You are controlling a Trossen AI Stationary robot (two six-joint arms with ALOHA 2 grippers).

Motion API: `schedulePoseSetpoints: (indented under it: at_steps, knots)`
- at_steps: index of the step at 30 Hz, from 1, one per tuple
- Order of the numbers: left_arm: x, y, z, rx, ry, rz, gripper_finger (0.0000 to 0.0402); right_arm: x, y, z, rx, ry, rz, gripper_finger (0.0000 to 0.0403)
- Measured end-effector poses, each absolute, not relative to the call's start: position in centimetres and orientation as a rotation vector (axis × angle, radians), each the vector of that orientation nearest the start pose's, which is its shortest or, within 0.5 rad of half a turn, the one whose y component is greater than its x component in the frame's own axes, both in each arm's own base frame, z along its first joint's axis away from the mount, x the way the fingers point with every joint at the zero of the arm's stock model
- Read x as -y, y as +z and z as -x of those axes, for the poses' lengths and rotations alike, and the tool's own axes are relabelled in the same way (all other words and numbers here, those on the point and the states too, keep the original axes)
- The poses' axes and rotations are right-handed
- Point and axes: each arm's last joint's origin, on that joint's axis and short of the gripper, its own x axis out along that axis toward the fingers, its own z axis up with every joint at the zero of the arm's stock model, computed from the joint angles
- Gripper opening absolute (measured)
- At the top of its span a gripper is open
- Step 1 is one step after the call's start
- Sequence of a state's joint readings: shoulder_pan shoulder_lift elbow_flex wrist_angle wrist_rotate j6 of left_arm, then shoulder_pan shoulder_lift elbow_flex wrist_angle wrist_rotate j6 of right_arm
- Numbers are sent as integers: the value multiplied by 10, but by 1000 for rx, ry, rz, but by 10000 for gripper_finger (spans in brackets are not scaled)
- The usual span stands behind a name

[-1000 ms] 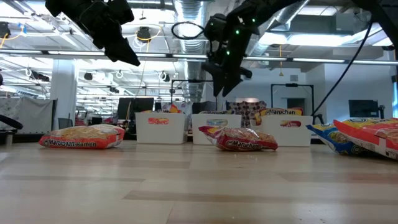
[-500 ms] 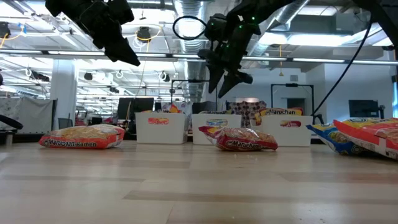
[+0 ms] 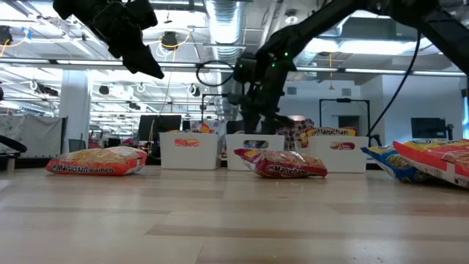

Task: Sort Maruchan noodles
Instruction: Put the blue noodle pack into the middle white bin

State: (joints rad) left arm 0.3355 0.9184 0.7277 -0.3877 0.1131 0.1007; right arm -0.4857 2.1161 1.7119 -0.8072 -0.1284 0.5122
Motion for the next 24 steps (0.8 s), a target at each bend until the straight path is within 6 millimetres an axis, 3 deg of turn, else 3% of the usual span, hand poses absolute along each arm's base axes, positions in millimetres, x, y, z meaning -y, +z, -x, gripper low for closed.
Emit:
schedulePoseSetpoints:
  at_steps: [16, 24]
  knots:
    - [-60, 273, -183, -575, 188, 31, 164, 224, 178, -390, -1043, -771, -736, 193]
    - [-61, 273, -183, -577, 197, 28, 164, 229, 180, -393, -980, -798, -707, 193]
